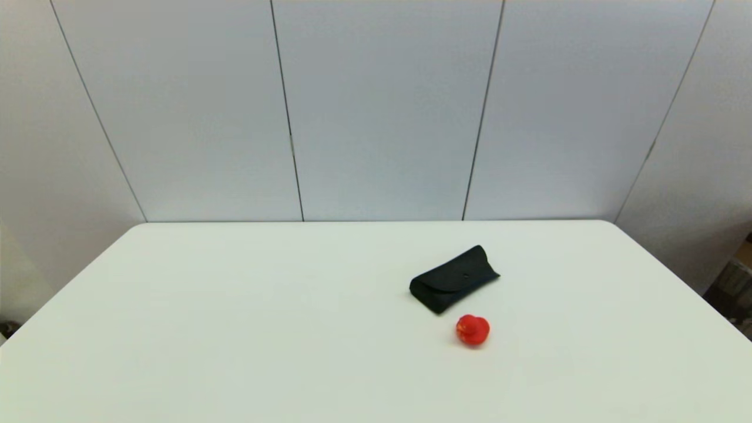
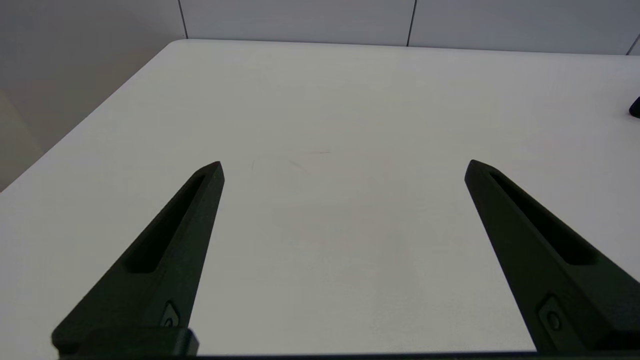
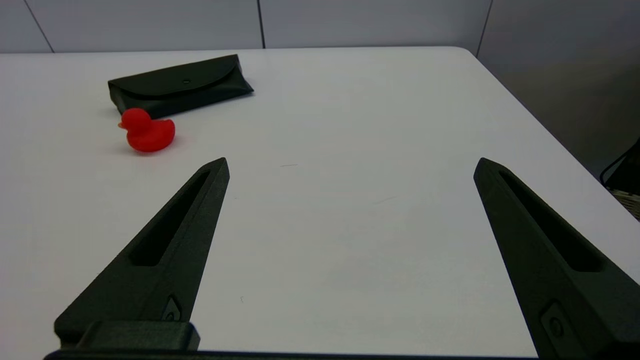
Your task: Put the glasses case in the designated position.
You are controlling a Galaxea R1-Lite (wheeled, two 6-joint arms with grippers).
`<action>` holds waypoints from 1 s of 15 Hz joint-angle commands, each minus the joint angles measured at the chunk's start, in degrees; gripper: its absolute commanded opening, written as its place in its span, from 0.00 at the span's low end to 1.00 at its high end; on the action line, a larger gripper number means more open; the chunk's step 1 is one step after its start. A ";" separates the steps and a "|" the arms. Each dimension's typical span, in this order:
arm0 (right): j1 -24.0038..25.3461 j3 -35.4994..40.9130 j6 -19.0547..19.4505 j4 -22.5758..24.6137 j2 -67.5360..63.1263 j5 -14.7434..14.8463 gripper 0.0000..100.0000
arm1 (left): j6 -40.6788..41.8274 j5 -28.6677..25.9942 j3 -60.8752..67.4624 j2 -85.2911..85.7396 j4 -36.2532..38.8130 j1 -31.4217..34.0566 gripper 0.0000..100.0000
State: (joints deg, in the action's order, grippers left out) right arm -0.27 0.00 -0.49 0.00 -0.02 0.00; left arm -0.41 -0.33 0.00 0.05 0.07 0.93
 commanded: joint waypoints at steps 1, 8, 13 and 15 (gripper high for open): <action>0.00 0.00 -0.13 0.00 0.02 0.00 1.00 | -0.02 -0.02 0.00 -0.14 0.01 -0.05 1.00; 0.00 0.00 0.05 0.09 0.02 0.00 1.00 | -0.02 -0.02 0.00 -0.14 0.01 0.04 1.00; 0.00 0.00 -0.13 0.09 -0.06 0.00 1.00 | -0.02 -0.02 0.00 -0.14 0.01 0.04 1.00; 0.00 0.00 -0.13 0.09 -0.06 0.00 1.00 | -0.02 -0.02 0.00 -0.14 0.01 0.04 1.00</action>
State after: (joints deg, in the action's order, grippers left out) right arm -0.27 0.00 -0.60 0.05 -0.02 0.00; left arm -0.41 -0.35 0.00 0.00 0.10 0.93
